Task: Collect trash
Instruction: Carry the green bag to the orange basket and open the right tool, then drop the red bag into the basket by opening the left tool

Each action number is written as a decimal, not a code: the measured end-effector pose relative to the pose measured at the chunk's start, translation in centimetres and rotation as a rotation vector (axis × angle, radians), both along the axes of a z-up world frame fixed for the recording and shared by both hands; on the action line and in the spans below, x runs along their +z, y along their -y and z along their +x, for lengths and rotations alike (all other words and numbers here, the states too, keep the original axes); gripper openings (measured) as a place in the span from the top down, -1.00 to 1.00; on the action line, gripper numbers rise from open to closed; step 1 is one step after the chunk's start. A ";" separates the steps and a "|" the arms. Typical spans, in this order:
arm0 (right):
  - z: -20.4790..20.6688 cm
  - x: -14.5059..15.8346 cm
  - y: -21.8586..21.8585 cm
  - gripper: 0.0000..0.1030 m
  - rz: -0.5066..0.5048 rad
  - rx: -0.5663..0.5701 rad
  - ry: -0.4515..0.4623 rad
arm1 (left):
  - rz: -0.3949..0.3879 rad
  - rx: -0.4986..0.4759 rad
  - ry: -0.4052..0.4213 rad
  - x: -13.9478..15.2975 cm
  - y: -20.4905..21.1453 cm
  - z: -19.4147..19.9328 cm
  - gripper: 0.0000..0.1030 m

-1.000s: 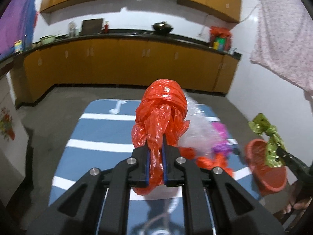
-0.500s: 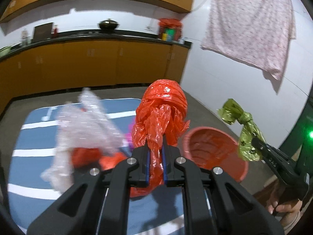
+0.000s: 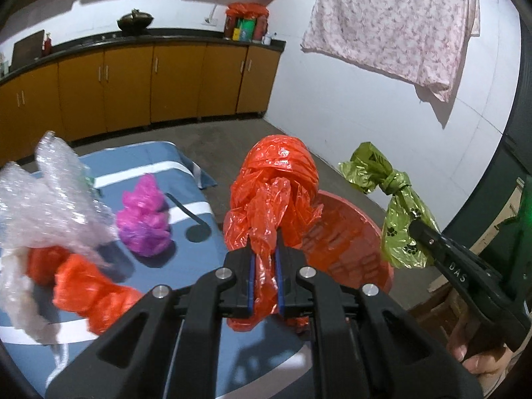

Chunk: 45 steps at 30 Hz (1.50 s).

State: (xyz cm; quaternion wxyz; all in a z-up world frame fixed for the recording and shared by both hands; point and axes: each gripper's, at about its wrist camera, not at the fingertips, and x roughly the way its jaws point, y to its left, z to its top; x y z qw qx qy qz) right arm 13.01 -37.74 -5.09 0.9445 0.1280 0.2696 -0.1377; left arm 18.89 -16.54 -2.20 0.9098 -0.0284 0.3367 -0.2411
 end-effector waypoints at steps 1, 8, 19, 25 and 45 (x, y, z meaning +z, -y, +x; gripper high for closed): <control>0.0 -0.1 0.2 0.91 0.002 -0.003 0.000 | -0.002 -0.006 -0.006 -0.3 0.2 0.2 0.79; 0.3 -0.2 1.0 0.91 0.014 -0.023 0.007 | -0.003 -0.048 -0.027 -1.4 3.5 1.6 0.79; -0.3 -1.7 2.1 0.12 0.055 -0.046 0.002 | 0.011 -0.034 -0.081 -3.9 3.6 2.8 0.07; -1.2 -2.0 2.8 -0.10 0.054 -0.075 -0.009 | 0.034 0.036 -0.037 -3.3 0.9 2.0 -0.29; 1.3 0.4 -7.0 -0.63 -0.092 0.165 0.020 | 0.104 0.323 0.120 -0.2 -12.6 -3.9 -0.50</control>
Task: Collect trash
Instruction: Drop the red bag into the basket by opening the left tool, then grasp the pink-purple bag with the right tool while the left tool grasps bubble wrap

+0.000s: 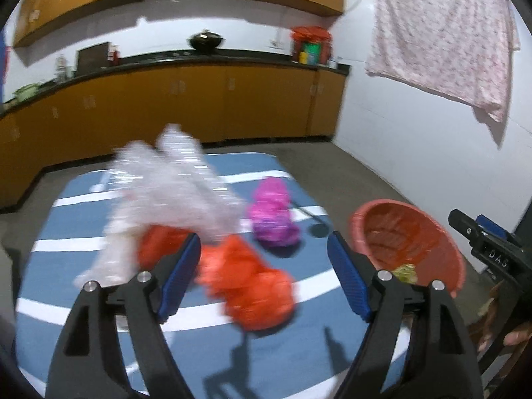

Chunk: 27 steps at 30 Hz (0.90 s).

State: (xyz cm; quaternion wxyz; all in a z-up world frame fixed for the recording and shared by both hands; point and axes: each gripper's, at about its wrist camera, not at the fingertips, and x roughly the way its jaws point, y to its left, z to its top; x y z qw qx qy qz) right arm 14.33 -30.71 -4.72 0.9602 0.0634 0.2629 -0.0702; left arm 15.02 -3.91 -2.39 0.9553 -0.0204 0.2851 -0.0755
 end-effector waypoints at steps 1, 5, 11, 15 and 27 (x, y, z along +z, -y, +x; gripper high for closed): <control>0.4 -0.2 -0.7 -0.63 -0.001 0.018 -0.005 | 0.012 0.031 0.008 0.0 -1.2 -0.4 -0.50; 2.6 -0.8 -2.9 -0.62 0.026 0.089 -0.039 | 0.038 0.150 0.029 -0.2 -5.8 -1.6 -0.52; 6.6 -2.5 -7.0 -0.53 0.076 0.187 -0.110 | 0.060 0.285 0.017 -0.9 -11.0 -2.2 -0.58; 9.1 -3.7 -9.9 -0.53 0.065 0.241 -0.141 | 0.053 0.342 -0.005 -1.5 -13.5 -2.2 -0.58; 15.8 -7.5 -13.8 -0.41 0.026 0.305 -0.275 | 0.031 0.384 -0.032 -2.7 -16.3 -1.4 -0.58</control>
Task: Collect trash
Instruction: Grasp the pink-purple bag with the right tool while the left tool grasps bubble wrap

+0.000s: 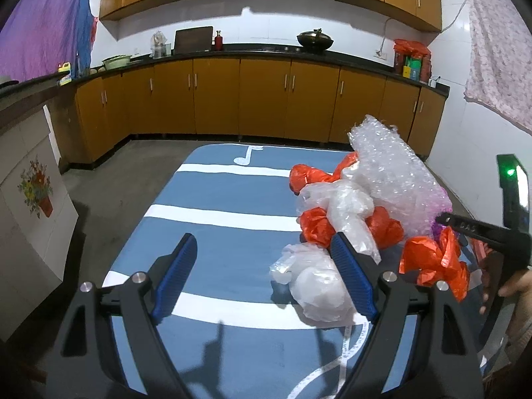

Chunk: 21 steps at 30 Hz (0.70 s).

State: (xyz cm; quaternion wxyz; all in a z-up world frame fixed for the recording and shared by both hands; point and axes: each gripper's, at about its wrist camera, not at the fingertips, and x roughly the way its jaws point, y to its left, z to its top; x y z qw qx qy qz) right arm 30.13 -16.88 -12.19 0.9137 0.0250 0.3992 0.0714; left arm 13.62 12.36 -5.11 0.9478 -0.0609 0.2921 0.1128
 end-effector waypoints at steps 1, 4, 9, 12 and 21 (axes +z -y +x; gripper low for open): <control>0.2 -0.3 0.0 -0.34 0.001 0.006 -0.015 | -0.002 0.000 -0.001 -0.1 -0.1 0.1 -0.58; 0.5 -1.3 -0.2 -0.14 0.010 0.032 -0.056 | -0.011 -0.002 -0.002 -0.3 -0.3 0.4 -0.58; -0.6 -1.0 -0.4 0.05 -0.009 0.059 -0.031 | -0.022 -0.009 0.002 -0.4 -0.4 0.6 -0.58; -1.3 -0.6 0.1 0.09 -0.002 0.059 -0.022 | -0.027 -0.017 0.003 -0.5 -0.4 0.7 -0.58; -3.6 0.2 2.5 0.10 0.013 0.018 0.012 | -0.046 -0.085 0.039 1.3 2.0 1.7 -0.58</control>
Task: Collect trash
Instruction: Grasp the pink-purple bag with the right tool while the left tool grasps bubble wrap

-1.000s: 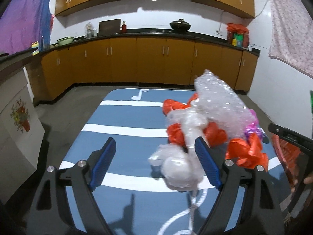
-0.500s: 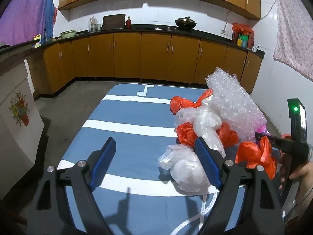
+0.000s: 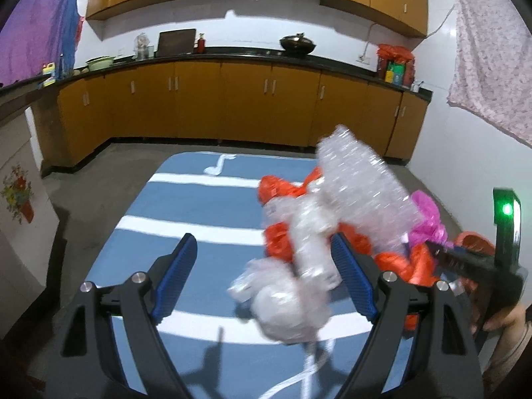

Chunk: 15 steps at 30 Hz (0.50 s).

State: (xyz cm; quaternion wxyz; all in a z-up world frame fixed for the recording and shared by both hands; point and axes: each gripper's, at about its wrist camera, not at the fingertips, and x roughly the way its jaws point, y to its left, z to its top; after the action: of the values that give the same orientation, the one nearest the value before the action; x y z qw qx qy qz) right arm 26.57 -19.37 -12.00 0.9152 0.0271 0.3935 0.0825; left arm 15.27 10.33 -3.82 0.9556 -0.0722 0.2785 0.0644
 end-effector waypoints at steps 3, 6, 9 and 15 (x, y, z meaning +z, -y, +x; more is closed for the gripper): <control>-0.9 0.6 1.0 0.10 -0.005 -0.017 0.019 | -0.012 -0.028 0.015 1.2 1.4 1.2 -0.58; -1.8 1.2 2.0 0.10 -0.004 -0.035 0.036 | -0.019 -0.065 0.022 2.3 2.7 2.8 -0.57; -2.1 1.6 3.0 0.10 0.005 -0.049 0.041 | -0.021 -0.078 0.009 2.7 3.6 4.6 -0.57; -2.4 1.6 4.0 0.10 0.011 -0.064 0.042 | -0.061 -0.102 -0.068 2.0 4.1 7.6 -0.48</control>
State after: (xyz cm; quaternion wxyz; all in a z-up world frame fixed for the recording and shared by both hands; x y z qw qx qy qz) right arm 24.17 -23.41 -10.37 0.9253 0.0429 0.3726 0.0557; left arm 22.92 6.25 -1.78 0.9450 -0.0847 0.3157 0.0096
